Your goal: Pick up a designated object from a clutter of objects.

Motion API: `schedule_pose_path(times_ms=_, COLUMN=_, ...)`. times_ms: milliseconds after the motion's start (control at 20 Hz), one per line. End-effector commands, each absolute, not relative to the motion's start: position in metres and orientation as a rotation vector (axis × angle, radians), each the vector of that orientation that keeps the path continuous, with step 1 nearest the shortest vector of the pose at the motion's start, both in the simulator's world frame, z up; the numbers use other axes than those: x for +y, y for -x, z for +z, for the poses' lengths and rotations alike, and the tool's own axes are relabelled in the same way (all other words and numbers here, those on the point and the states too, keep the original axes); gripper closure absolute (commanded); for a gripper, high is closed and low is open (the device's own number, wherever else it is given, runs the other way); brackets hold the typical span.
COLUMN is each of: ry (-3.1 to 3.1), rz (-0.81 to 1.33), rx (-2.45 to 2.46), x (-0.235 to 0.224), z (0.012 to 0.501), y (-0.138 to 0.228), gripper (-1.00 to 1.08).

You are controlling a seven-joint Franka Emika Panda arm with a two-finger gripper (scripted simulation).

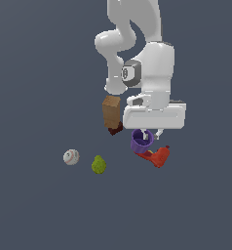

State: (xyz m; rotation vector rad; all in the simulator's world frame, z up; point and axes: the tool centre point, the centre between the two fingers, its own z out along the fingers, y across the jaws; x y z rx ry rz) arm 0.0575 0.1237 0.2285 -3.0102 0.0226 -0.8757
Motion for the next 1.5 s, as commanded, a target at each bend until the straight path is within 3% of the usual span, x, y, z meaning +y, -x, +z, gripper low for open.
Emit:
schedule_pose_path(times_ms=0, ry=3.009, rz=-0.876, rx=0.024, x=0.125, z=0.245, y=-0.051, gripper=1.08)
schedule_pose_path(times_ms=1450, ry=3.015, rz=-0.885, rx=0.019, x=0.14, z=0.444, y=0.026, gripper=1.08)
